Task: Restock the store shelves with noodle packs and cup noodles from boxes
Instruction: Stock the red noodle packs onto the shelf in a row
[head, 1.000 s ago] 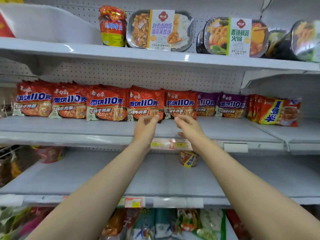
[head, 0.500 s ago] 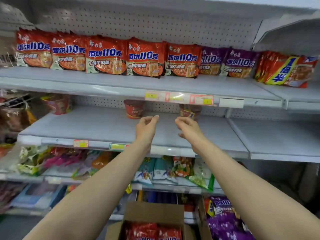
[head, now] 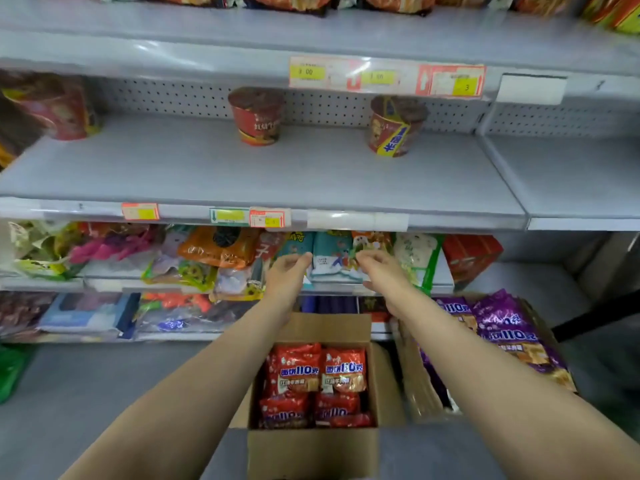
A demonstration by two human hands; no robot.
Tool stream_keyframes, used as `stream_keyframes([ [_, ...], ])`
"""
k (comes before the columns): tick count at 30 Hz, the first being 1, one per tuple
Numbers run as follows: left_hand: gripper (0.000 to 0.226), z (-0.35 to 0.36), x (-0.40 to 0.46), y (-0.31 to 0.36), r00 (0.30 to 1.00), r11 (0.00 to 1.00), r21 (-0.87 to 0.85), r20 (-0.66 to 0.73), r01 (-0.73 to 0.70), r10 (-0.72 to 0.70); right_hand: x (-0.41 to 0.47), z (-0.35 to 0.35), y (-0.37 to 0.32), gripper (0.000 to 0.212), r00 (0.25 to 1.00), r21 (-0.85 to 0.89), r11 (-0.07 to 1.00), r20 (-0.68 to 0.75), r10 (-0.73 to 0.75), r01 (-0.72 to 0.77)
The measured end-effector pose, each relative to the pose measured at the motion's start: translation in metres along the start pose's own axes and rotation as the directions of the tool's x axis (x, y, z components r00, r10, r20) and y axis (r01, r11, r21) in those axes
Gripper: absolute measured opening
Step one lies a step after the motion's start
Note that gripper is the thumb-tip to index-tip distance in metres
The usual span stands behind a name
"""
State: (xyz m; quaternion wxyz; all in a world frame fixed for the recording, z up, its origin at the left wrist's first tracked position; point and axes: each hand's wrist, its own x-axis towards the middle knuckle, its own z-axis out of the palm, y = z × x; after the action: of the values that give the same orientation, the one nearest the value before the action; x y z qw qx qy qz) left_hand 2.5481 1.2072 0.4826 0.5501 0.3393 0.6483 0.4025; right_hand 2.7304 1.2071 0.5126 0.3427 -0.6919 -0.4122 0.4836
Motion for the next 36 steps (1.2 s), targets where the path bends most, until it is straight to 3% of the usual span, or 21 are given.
stream_keyframes([
  [4,0.026,-0.016,0.01,-0.041,0.995,0.995,0.018,0.018,0.094,-0.095,0.004,0.015,0.043,0.011,0.992,0.004,0.992,-0.018,0.126,-0.126],
  [9,0.042,-0.029,0.033,-0.097,0.975,0.977,0.066,0.07,0.204,-0.209,0.015,0.04,0.1,0.011,0.962,0.049,0.962,-0.039,0.272,-0.27],
  [12,0.028,-0.026,0.042,-0.122,0.955,0.959,0.063,0.096,0.276,-0.281,0.025,0.05,0.144,0.016,0.925,0.044,0.925,-0.042,0.379,-0.377],
  [15,0.02,-0.019,0.056,-0.146,0.933,0.942,0.048,0.129,0.332,-0.335,0.054,0.055,0.214,0.033,0.915,0.028,0.916,-0.046,0.401,-0.4],
  [18,0.024,-0.015,0.069,-0.166,0.925,0.933,0.044,0.121,0.358,-0.361,0.057,0.06,0.232,0.025,0.903,0.044,0.905,-0.052,0.426,-0.424],
  [20,0.039,-0.013,0.079,-0.186,0.918,0.926,0.048,0.118,0.375,-0.378,0.058,0.064,0.24,0.015,0.891,0.051,0.891,-0.041,0.452,-0.45],
  [22,0.051,-0.012,0.087,-0.209,0.914,0.92,0.059,0.106,0.387,-0.391,0.062,0.067,0.251,0.022,0.871,0.049,0.872,-0.043,0.489,-0.487],
  [25,0.039,-0.012,0.097,-0.243,0.916,0.916,0.082,0.055,0.393,-0.398,0.071,0.071,0.278,0.014,0.831,0.045,0.832,-0.042,0.555,-0.553],
  [29,0.066,-0.017,0.11,-0.292,0.896,0.889,0.136,0.02,0.437,-0.444,0.088,0.078,0.335,0.014,0.807,0.005,0.808,-0.049,0.589,-0.589],
  [36,0.052,-0.017,0.152,-0.39,0.88,0.865,0.167,-0.042,0.473,-0.473,0.128,0.098,0.433,0.023,0.761,-0.036,0.76,-0.044,0.647,-0.648],
])
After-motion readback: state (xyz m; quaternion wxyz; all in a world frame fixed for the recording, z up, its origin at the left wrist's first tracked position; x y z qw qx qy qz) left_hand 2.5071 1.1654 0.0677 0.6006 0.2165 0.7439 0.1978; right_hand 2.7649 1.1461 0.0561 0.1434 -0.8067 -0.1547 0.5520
